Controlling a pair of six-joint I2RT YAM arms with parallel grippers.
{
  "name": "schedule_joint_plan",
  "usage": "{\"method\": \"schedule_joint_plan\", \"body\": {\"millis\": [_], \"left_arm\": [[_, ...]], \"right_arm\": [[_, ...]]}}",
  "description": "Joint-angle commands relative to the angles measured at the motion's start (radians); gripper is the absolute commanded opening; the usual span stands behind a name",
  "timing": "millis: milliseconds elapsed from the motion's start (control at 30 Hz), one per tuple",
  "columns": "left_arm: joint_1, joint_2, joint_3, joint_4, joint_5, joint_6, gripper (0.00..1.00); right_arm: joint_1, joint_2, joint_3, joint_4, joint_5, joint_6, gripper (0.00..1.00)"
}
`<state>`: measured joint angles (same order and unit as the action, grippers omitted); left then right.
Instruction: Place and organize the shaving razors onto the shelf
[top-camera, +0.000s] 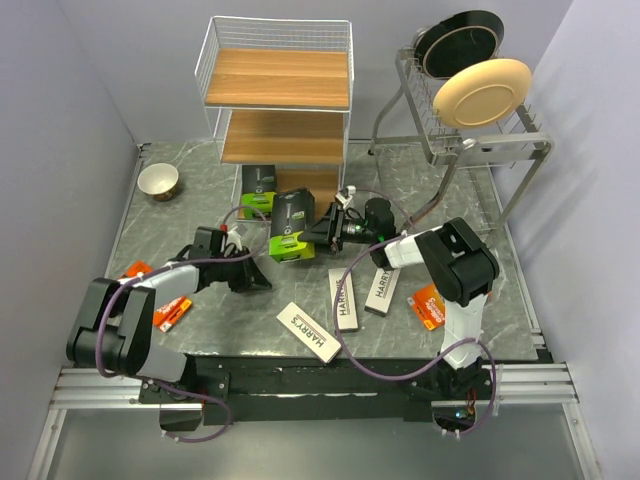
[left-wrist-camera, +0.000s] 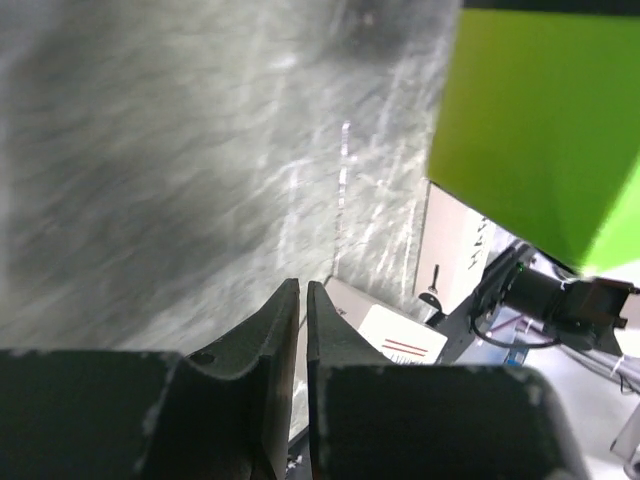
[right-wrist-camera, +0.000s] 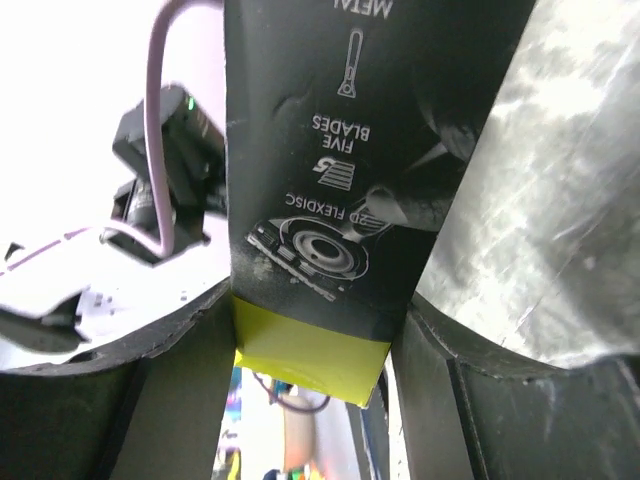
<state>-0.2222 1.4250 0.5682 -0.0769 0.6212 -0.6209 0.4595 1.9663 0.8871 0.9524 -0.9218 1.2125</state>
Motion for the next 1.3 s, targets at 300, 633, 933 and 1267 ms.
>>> {"method": "schedule_joint_plan", "body": {"millis": [300, 633, 933, 1267], "left_arm": [[-0.097, 0.081, 0.121, 0.18, 0.037, -0.048, 0.12], [-0.126, 0.104, 0.162, 0.22, -0.058, -0.053, 0.09], [-0.18, 0.225, 0.263, 0.282, -0.184, -0.008, 0.07], [-0.235, 0.268, 0.311, 0.341, -0.334, 0.027, 0.07]], "right_arm": [[-0.039, 0.06, 0.085, -0.041, 0.133, 0.036, 0.2], [-0.039, 0.128, 0.179, -0.164, 0.175, 0.023, 0.31], [-0.045, 0.083, 0.205, -0.355, 0.193, -0.089, 0.52], [-0.045, 0.028, 0.202, -0.5, 0.227, -0.162, 0.72]]}}
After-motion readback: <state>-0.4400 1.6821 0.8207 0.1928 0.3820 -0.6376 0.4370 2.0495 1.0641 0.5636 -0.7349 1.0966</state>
